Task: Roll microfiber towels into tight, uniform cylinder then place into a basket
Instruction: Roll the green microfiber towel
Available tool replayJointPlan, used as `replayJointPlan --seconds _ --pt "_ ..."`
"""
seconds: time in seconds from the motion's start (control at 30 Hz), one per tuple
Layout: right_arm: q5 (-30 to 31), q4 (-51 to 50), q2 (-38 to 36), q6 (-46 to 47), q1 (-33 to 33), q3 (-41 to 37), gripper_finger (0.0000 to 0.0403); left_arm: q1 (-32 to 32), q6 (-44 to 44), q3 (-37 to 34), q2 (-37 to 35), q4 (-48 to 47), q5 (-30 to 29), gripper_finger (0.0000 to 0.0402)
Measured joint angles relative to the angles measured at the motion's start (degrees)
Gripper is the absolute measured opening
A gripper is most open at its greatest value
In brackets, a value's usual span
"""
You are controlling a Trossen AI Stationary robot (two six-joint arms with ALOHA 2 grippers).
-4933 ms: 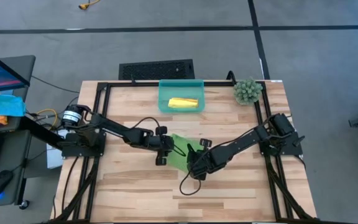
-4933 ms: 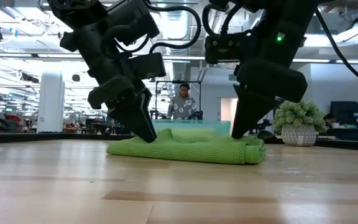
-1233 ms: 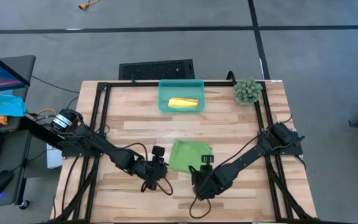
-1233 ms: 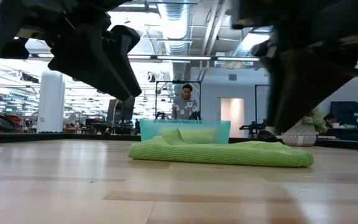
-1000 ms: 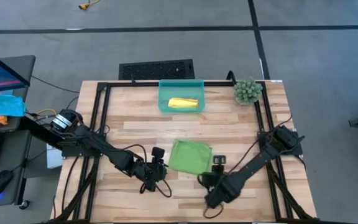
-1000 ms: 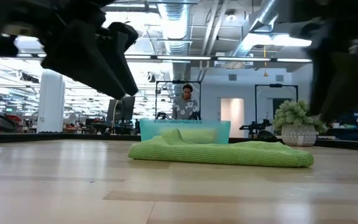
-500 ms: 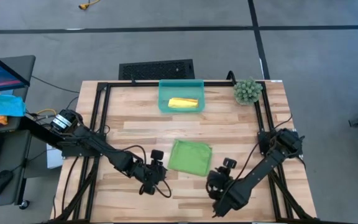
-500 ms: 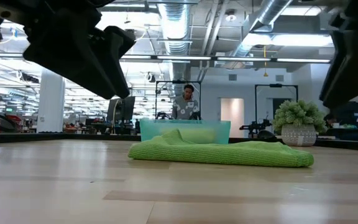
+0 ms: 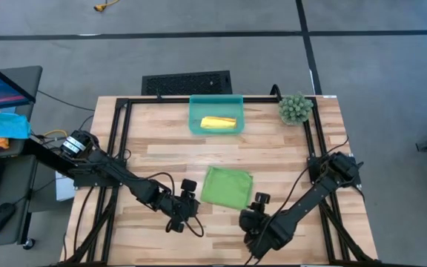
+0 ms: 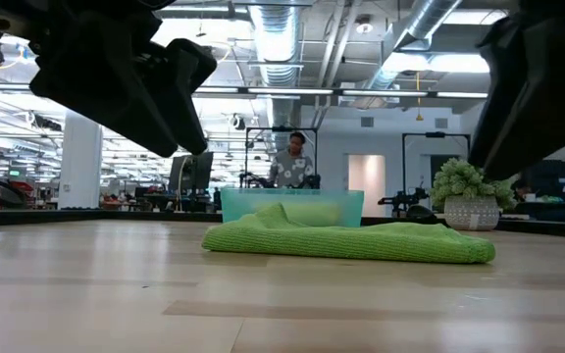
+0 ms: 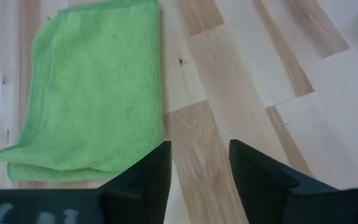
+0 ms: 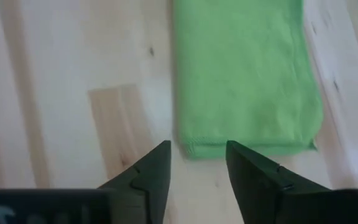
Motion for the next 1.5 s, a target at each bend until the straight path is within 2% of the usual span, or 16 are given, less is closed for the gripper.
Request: replayJointPlan --seconds 0.23,0.43,0.53,0.63,0.93,1.37,1.5 --pt "1.1 1.8 0.0 -2.8 0.0 -1.0 0.0198 0.2 0.1 0.0 0.0 0.5 -0.5 0.0194" --pt "2.8 6.6 0.0 -2.9 0.3 -6.1 0.0193 0.5 3.5 0.1 3.3 4.6 -6.8 0.0196" --pt "3.0 11.5 0.0 -6.8 0.3 -7.5 0.0188 0.6 4.0 0.0 5.4 5.5 -9.2 0.0197" --pt "2.8 14.7 0.0 -9.6 -0.1 -8.9 0.0183 1.4 6.1 0.0 8.0 7.8 -9.1 0.0197" --pt "3.0 18.8 0.0 -9.8 -1.4 -13.0 0.0176 4.2 7.6 0.2 13.8 10.3 -9.2 0.0197" --pt "3.6 24.0 -0.4 -8.5 -2.8 -17.6 0.0170 6.6 3.7 0.2 14.4 9.6 -8.4 0.0197" --pt "3.5 24.1 -0.3 -8.6 -2.8 -17.6 0.0170 8.5 3.2 0.2 14.8 9.4 -5.4 0.0195"
